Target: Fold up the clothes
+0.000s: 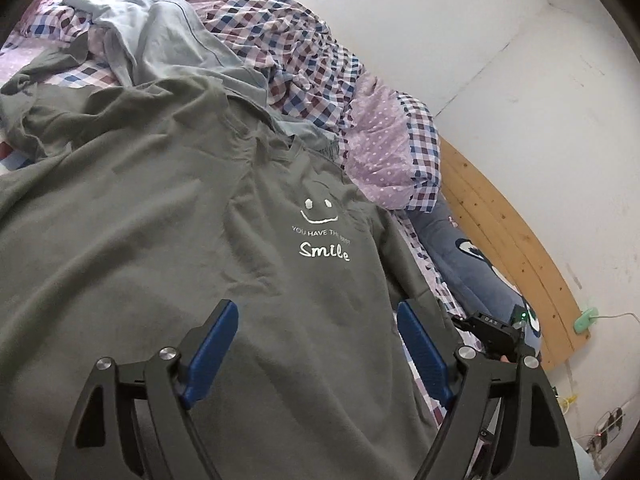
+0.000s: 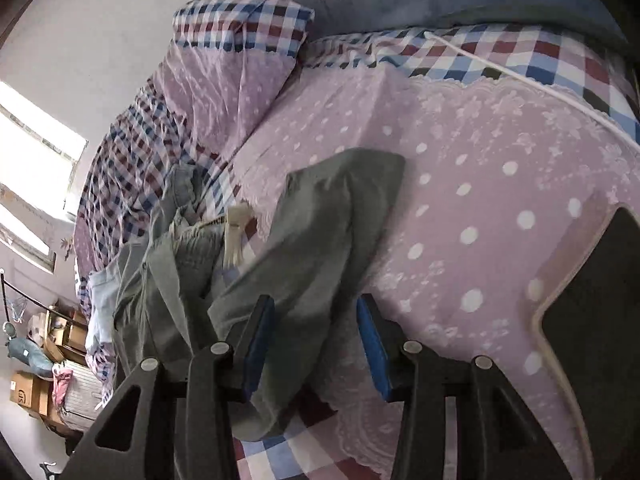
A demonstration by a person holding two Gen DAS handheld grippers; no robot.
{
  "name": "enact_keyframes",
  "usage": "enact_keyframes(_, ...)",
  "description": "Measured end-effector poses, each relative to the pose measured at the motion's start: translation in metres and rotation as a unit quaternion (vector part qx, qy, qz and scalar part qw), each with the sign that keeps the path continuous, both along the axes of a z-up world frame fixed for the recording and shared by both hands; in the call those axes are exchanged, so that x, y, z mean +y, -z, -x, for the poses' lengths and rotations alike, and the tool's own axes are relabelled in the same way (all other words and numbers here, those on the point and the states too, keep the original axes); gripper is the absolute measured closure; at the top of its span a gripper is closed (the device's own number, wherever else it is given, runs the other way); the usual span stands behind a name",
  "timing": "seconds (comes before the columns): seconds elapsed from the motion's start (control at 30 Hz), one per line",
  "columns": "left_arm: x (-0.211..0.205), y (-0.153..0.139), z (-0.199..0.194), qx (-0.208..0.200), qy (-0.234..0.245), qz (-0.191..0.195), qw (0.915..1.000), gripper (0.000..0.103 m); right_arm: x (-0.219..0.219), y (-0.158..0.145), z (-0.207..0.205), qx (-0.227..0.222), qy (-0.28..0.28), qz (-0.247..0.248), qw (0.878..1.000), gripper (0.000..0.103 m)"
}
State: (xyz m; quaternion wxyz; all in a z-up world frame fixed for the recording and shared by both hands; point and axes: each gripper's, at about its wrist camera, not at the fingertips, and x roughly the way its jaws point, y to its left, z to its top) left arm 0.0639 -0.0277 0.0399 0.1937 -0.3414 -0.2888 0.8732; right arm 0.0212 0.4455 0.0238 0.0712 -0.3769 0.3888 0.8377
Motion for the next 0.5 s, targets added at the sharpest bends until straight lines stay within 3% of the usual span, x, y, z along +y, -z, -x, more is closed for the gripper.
enact_keyframes(0.07,-0.001,0.0,0.0,0.001,-0.003,0.001,1.0,0.018,-0.006,0.0,0.003,0.006,-0.008,0.003,1.0,0.061)
enact_keyframes(0.13,-0.002,0.0,0.0,0.001,-0.007,0.0,1.0,0.018,-0.015,-0.004,0.006,0.019,-0.021,-0.002,1.0,0.087)
enact_keyframes(0.2,-0.004,0.0,0.0,0.001,-0.01,-0.002,1.0,0.018,-0.033,-0.013,0.009,0.029,-0.038,-0.036,0.998,0.102)
enact_keyframes(0.3,-0.006,0.001,0.0,0.001,-0.014,-0.003,0.9999,0.018,-0.084,-0.043,0.012,0.073,-0.11,-0.132,0.982,0.102)
enact_keyframes(0.37,-0.007,0.001,0.001,-0.002,-0.017,-0.006,0.9998,0.018,-0.13,-0.063,0.01,0.115,-0.18,-0.204,0.956,0.102)
enact_keyframes(0.43,-0.008,0.004,0.002,-0.009,-0.017,-0.01,0.9998,0.018,-0.184,-0.07,0.003,0.146,-0.269,-0.275,0.911,0.102)
enact_keyframes(0.5,-0.011,0.006,0.004,-0.016,-0.019,-0.014,0.9996,0.018,-0.229,-0.061,-0.004,0.144,-0.352,-0.314,0.87,0.102)
